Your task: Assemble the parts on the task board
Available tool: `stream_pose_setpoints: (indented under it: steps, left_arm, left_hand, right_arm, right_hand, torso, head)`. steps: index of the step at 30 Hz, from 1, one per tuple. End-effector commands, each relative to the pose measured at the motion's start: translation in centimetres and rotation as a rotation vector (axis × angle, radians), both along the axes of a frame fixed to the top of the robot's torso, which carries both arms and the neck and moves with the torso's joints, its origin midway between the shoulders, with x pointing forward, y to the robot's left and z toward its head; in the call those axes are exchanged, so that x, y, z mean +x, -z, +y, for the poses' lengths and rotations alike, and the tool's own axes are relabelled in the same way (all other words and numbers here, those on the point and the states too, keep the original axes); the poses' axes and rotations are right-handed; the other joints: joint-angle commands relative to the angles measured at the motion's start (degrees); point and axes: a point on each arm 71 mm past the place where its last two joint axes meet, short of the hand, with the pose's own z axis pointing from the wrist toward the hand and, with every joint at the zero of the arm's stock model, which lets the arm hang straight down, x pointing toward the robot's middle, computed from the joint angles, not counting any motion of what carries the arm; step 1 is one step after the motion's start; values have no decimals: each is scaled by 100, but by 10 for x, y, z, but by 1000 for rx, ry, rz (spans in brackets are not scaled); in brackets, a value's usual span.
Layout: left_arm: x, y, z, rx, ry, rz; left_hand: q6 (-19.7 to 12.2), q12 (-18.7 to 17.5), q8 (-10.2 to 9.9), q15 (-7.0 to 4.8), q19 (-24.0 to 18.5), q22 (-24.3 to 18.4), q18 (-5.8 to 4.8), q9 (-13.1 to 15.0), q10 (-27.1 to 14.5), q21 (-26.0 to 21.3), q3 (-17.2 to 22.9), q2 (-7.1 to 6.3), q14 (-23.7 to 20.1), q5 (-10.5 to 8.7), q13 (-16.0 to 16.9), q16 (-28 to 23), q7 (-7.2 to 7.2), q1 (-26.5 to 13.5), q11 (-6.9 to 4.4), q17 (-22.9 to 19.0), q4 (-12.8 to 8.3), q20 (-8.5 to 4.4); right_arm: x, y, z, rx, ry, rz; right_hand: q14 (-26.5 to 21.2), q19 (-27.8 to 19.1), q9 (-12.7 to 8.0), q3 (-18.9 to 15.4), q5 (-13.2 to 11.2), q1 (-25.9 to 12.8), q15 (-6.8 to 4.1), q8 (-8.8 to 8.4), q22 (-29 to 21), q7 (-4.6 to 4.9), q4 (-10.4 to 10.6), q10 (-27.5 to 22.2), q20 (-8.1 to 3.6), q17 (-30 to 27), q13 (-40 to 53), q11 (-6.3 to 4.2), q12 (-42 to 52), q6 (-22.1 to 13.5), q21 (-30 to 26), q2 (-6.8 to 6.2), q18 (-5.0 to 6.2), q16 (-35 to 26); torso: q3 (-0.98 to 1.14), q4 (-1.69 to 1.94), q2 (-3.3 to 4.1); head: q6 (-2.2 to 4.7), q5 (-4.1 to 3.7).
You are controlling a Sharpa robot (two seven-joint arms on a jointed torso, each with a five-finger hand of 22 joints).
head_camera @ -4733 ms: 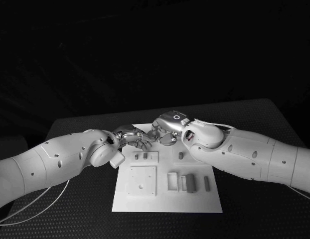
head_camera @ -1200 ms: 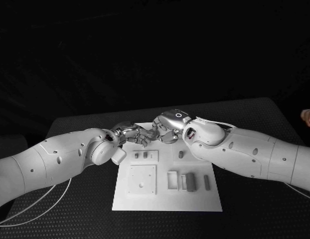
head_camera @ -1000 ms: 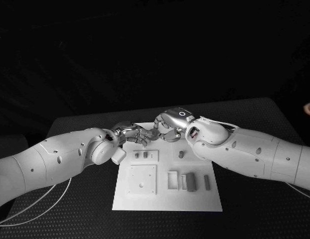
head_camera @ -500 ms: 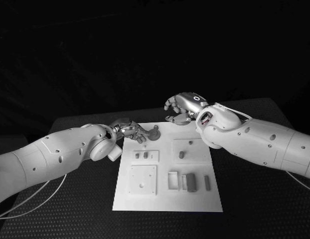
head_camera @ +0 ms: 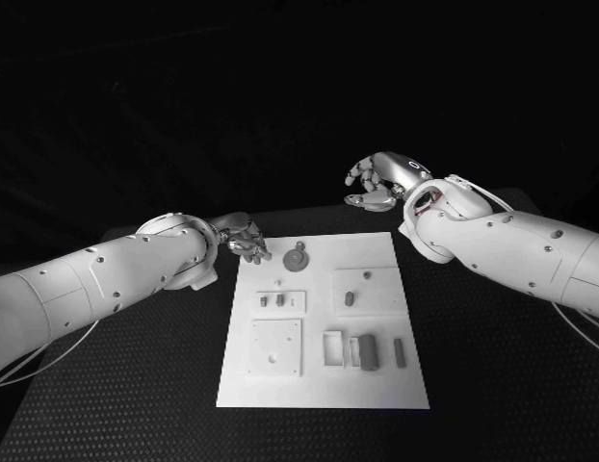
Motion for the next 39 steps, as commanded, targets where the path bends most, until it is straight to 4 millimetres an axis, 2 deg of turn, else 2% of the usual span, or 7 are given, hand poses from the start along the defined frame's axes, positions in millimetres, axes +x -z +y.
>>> stream_pose_setpoints:
  steps: [1,13,18,39]
  left_arm:
    - [-1,-4,-10,148,146,-156]
    - [-9,5,-14,186,282,-351]
    - [-13,13,-16,220,323,-352]
    - [-19,24,-29,299,409,-294]
  left_hand:
    - [132,1,28,-6,43,11,-86,83,50,13,51,-8,48,22,11,-26,-69,57,-15,11,3,-18]
    - [152,-24,25,-8,48,27,-86,93,66,6,98,-92,61,21,21,-51,-75,146,-18,14,25,-14]
    - [154,-31,22,-5,46,30,-86,95,66,3,110,-101,62,22,23,-58,-75,166,-18,14,28,-12]
    - [140,-72,5,1,33,32,-86,97,42,-13,140,-106,54,21,20,-100,-73,204,-3,6,41,0]
  right_arm:
    - [2,0,-3,41,2,28]
    - [4,1,-7,55,12,41]
    - [4,1,-8,58,15,47]
    - [4,2,-7,57,12,52]
  right_hand:
    - [2,-29,-7,-11,3,34,44,-17,10,154,-19,-16,2,1,6,39,-21,-186,-38,10,89,-34]
    - [-2,-32,-16,-32,2,5,51,-18,13,160,-8,-21,10,2,7,45,-17,-193,-38,32,89,-31]
    - [-3,-33,-20,-40,2,-6,52,-19,14,161,-2,-22,13,3,7,46,-15,-197,-38,35,89,-30]
    - [-7,-38,-29,-51,4,-23,56,-21,16,165,6,-27,17,2,7,50,-14,-206,-41,45,89,-29]
  torso:
    - [1,3,0]
    - [1,0,1]
    - [0,2,0]
    - [-2,3,2]
  head:
    - [-17,5]
    - [-23,-4]
    - [-23,-27]
    - [-61,-82]
